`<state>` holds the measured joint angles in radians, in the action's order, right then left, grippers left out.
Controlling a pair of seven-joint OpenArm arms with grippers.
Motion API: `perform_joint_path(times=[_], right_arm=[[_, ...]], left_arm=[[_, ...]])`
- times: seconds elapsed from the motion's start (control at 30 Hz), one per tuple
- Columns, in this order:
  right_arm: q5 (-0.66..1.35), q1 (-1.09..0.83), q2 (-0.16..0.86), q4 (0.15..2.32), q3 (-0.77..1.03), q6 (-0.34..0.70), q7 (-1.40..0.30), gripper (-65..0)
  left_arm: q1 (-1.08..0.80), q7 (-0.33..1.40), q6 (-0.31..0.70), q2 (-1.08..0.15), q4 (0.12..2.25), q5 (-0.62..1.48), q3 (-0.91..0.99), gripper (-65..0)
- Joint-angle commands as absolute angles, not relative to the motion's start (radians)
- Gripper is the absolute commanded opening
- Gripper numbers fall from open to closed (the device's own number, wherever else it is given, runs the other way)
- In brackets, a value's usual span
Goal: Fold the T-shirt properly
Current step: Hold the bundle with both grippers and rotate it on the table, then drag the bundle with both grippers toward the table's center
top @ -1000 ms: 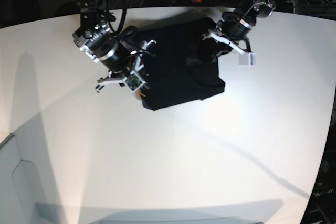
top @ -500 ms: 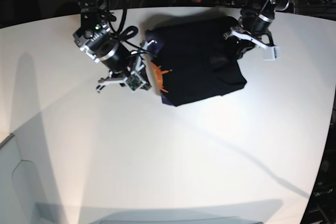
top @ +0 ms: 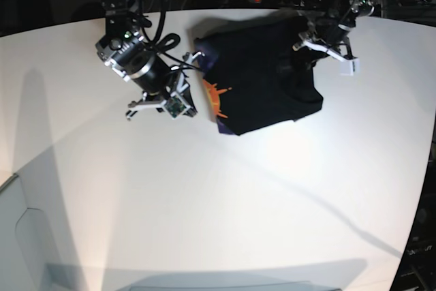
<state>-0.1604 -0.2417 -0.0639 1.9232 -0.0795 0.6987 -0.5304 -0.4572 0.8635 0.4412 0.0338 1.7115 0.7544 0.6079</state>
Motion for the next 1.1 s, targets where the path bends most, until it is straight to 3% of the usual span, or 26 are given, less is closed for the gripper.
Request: perform_joint_path(times=[0.0,0.13,0.33,0.6,0.83,1.07], right_arm=[[-0.147,-0.232,-0.070,1.940,-0.084,0.698,-0.506,-65.0],[-0.143,-0.228,-0.102,1.940,-0.099,0.698,-0.506,-65.0],[-0.143,-0.196,-0.147,1.916,-0.189,0.698,-0.506,-65.0],[-0.143,-0.068,-0.157,1.612,-0.231,0.698,-0.495,-65.0],[-0.143,-0.065,-0.157,1.478,-0.231,0.698,-0.398,-65.0],[-0.142,-0.105,-0.157,1.635,-0.223,0.698,-0.387,-65.0]], left_arm=[[-0.461,0.855,0.447,0.031,1.732,0.768,0.611,-45.6],[-0.463,0.855,0.447,0.031,1.747,0.769,0.611,-38.1],[-0.466,0.855,0.447,0.039,1.782,0.769,0.673,-37.9],[-0.464,0.855,0.447,0.035,1.768,0.769,0.674,-37.9],[-0.464,0.855,0.447,0.030,1.768,0.769,0.676,-37.6],[-0.469,0.857,0.446,0.035,1.817,0.769,0.731,-37.4]])
